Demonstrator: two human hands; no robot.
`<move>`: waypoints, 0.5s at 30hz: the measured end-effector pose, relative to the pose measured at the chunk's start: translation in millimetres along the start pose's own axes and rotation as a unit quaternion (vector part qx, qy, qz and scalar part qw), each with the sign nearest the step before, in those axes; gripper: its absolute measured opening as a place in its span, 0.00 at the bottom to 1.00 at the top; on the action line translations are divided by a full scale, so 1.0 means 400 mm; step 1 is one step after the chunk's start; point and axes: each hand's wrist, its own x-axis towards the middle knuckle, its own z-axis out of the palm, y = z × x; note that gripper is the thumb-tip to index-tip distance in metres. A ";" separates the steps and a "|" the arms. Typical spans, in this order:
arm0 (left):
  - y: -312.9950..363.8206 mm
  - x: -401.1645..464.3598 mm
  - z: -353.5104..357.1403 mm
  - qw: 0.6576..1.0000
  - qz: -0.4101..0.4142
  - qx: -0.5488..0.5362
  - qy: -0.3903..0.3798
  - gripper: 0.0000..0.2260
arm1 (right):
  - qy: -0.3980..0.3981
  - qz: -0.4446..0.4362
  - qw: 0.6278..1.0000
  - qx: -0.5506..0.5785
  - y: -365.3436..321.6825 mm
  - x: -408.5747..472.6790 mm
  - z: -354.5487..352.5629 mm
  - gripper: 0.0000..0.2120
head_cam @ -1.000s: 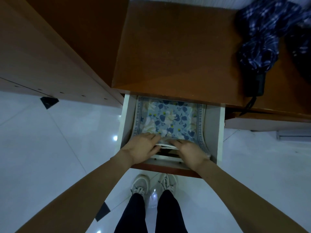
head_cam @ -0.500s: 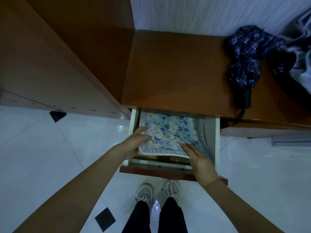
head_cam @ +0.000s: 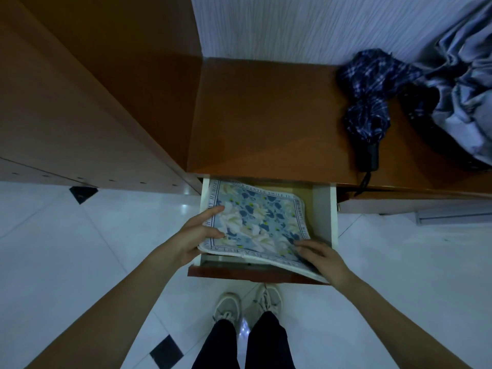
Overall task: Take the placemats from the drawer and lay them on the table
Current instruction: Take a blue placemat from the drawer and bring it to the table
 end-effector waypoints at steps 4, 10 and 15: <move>0.011 -0.050 -0.017 1.000 0.009 0.028 -0.008 0.32 | -0.003 0.070 0.990 0.125 0.000 0.007 -0.009 0.21; 0.065 -0.169 -0.012 0.988 0.058 0.143 -0.016 0.30 | -0.050 0.107 0.975 0.186 -0.079 -0.081 -0.054 0.29; 0.089 -0.310 0.024 0.982 0.083 0.168 -0.005 0.32 | -0.034 0.060 0.982 0.173 -0.180 -0.224 -0.083 0.32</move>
